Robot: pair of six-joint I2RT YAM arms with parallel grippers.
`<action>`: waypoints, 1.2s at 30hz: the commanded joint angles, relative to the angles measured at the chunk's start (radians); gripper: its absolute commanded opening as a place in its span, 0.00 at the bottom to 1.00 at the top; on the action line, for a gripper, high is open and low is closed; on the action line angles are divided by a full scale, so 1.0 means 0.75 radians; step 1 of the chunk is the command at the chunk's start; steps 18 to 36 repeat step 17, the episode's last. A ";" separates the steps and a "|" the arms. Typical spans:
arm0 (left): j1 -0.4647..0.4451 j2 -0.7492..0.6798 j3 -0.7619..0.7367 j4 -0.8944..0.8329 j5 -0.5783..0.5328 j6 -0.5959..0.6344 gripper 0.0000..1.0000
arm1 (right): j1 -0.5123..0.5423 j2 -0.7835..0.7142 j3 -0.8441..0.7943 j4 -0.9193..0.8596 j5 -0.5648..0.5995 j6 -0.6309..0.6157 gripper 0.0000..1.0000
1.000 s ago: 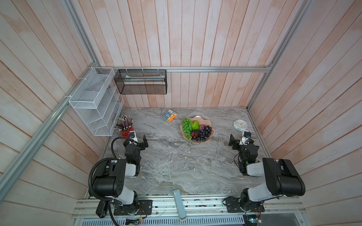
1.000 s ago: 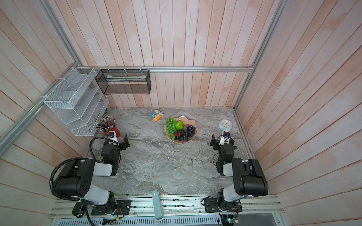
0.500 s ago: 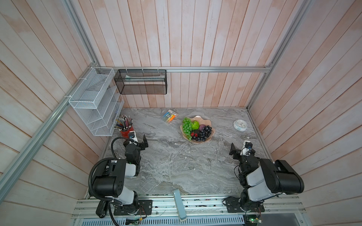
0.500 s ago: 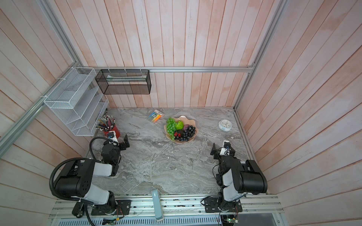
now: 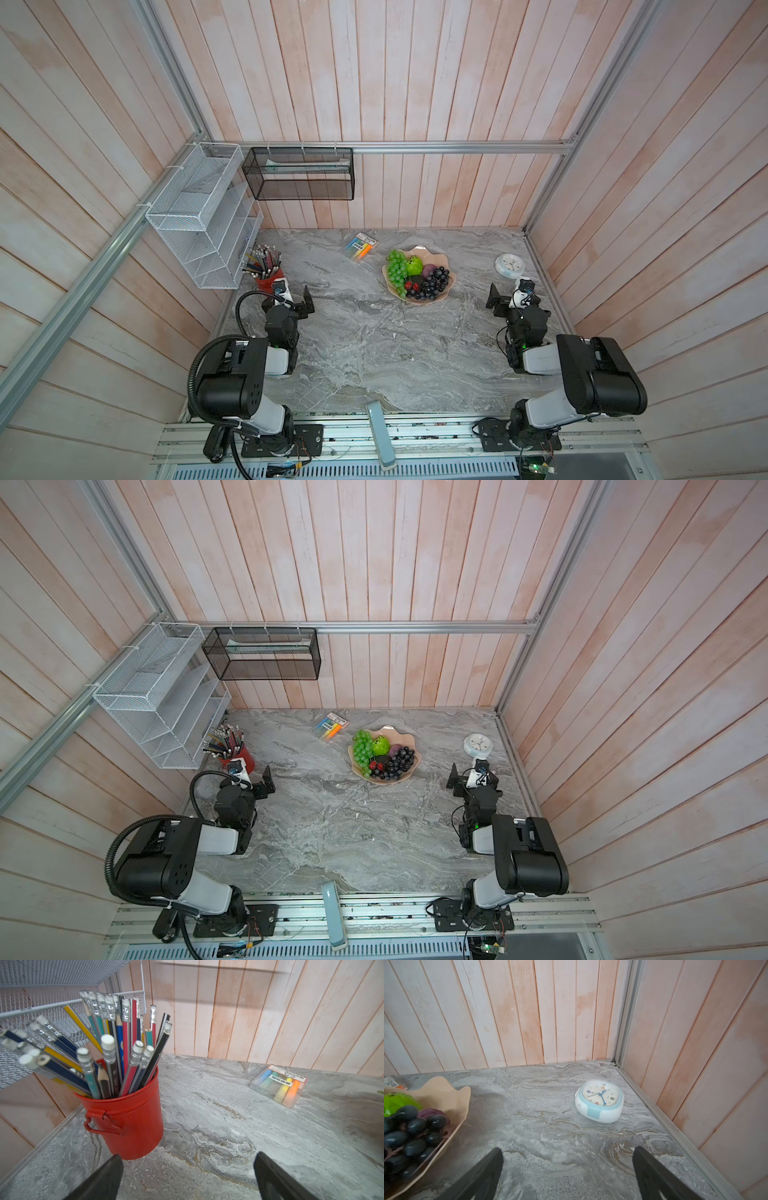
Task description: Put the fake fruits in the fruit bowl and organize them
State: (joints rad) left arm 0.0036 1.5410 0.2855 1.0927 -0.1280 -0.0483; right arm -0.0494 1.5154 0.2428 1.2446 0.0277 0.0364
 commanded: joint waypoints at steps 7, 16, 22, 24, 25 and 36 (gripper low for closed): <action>-0.006 0.002 -0.008 0.045 -0.001 0.007 1.00 | 0.004 0.006 -0.002 -0.043 -0.011 0.000 0.98; -0.005 0.002 -0.003 0.039 0.003 0.007 1.00 | 0.003 0.006 -0.001 -0.044 -0.011 0.000 0.98; -0.005 0.002 -0.005 0.043 0.003 0.007 1.00 | 0.003 0.005 -0.001 -0.043 -0.010 0.000 0.98; -0.005 0.002 -0.005 0.043 0.003 0.007 1.00 | 0.003 0.005 -0.001 -0.043 -0.010 0.000 0.98; -0.005 0.002 -0.005 0.043 0.003 0.007 1.00 | 0.003 0.005 -0.001 -0.043 -0.010 0.000 0.98; -0.005 0.002 -0.005 0.043 0.003 0.007 1.00 | 0.003 0.005 -0.001 -0.043 -0.010 0.000 0.98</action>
